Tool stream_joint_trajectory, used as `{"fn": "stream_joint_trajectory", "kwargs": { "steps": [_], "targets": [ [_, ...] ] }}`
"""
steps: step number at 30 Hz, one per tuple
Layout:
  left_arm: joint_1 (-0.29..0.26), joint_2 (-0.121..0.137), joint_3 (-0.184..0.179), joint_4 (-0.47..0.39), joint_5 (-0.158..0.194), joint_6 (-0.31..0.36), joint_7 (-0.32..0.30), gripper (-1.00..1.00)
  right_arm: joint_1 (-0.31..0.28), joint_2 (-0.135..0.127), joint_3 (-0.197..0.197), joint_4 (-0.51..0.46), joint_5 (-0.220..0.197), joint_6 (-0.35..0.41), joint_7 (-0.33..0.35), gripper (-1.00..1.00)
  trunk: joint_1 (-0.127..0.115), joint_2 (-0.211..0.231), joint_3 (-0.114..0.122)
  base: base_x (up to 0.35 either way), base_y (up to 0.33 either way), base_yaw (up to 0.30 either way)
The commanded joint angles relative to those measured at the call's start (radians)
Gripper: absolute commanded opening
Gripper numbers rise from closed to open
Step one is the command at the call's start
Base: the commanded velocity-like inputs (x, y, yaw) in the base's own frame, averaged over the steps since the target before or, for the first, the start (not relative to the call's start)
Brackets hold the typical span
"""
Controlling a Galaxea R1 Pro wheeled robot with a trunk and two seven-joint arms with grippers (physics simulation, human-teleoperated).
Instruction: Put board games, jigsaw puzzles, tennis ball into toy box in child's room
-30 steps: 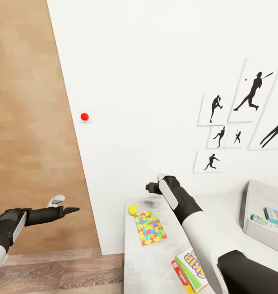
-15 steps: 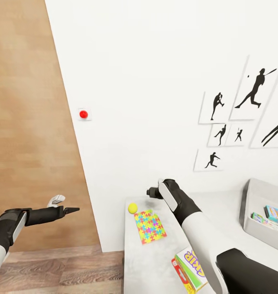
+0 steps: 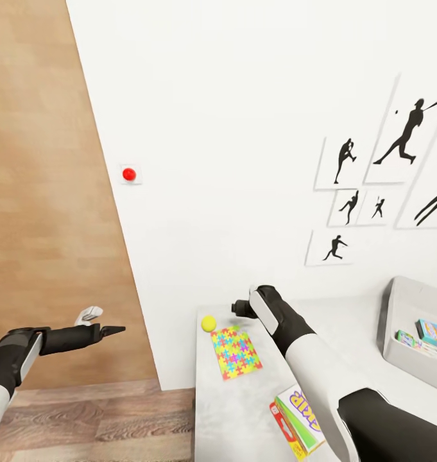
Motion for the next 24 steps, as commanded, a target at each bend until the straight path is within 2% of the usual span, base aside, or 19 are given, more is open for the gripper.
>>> {"fn": "stream_joint_trajectory", "kwargs": {
  "steps": [1,19,24],
  "targets": [
    [-0.001,-0.001,0.003,0.000,-0.002,0.009,-0.004,1.00,-0.001,0.000,0.002,0.000,-0.008,0.002,-0.008,1.00,0.001,-0.002,-0.004,0.000,0.000,0.000],
    [-0.001,-0.002,0.003,0.000,-0.002,0.007,-0.004,1.00,0.001,0.000,0.003,0.003,-0.007,0.000,-0.005,1.00,0.001,-0.002,-0.034,0.000,0.000,0.000],
    [-0.001,-0.003,0.003,-0.001,-0.002,0.006,-0.004,1.00,0.001,-0.016,0.003,0.004,-0.005,-0.001,-0.005,1.00,0.001,-0.002,-0.042,0.000,0.000,0.000]
  ]
}}
